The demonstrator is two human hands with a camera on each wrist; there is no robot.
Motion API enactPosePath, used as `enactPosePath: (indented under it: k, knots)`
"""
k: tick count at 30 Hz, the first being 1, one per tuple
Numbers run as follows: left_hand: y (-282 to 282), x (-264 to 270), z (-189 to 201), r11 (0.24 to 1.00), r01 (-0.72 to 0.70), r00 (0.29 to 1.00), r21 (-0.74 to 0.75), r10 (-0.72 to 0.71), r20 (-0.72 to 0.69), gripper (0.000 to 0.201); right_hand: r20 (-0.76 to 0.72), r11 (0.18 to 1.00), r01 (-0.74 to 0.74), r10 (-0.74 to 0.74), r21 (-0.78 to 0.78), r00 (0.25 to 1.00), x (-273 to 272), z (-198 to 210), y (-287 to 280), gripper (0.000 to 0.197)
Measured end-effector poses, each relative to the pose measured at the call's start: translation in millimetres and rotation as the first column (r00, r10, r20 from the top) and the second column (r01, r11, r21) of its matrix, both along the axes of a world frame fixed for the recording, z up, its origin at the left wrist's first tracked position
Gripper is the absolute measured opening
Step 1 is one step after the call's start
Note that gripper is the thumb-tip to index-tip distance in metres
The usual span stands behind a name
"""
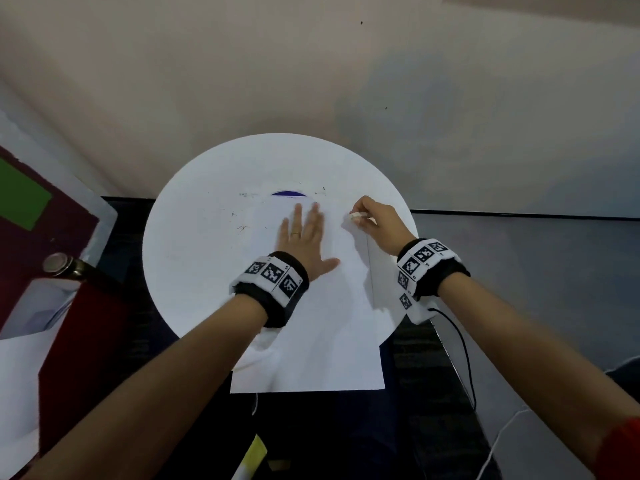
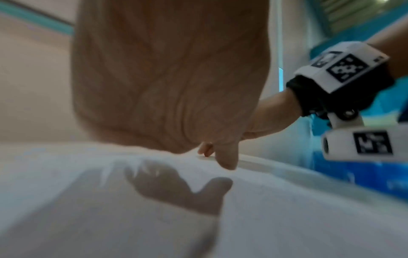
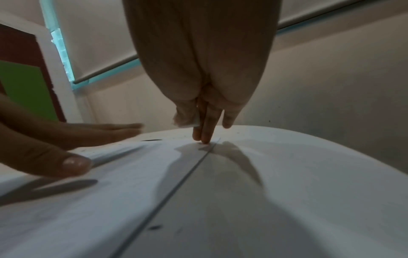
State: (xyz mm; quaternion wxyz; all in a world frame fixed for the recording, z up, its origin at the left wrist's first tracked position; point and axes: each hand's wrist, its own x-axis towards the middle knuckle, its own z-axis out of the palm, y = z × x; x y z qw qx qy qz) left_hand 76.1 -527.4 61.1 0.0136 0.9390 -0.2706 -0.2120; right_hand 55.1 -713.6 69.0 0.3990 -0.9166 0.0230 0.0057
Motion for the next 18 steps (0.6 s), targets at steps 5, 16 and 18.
enactPosePath:
  k: [5, 16, 18]
  knots:
    - [2, 1, -17, 0.993, 0.028, 0.996, -0.114, -0.038, -0.086, 0.113, -0.009, 0.978, -0.077, 0.076, -0.196, 0.997, -11, -5, 9, 0.006]
    - [-11, 5, -14, 0.996, -0.048, 0.99, -0.074, 0.037, -0.139, 0.12, -0.062, 0.97, -0.032, 0.017, -0.241, 0.998, -27, -6, 7, 0.01]
    - [-12, 5, -14, 0.995, -0.052, 0.99, -0.081, 0.041, -0.134, 0.119, -0.04, 0.974, 0.062, -0.072, -0.219, 0.997, -11, -6, 6, 0.01]
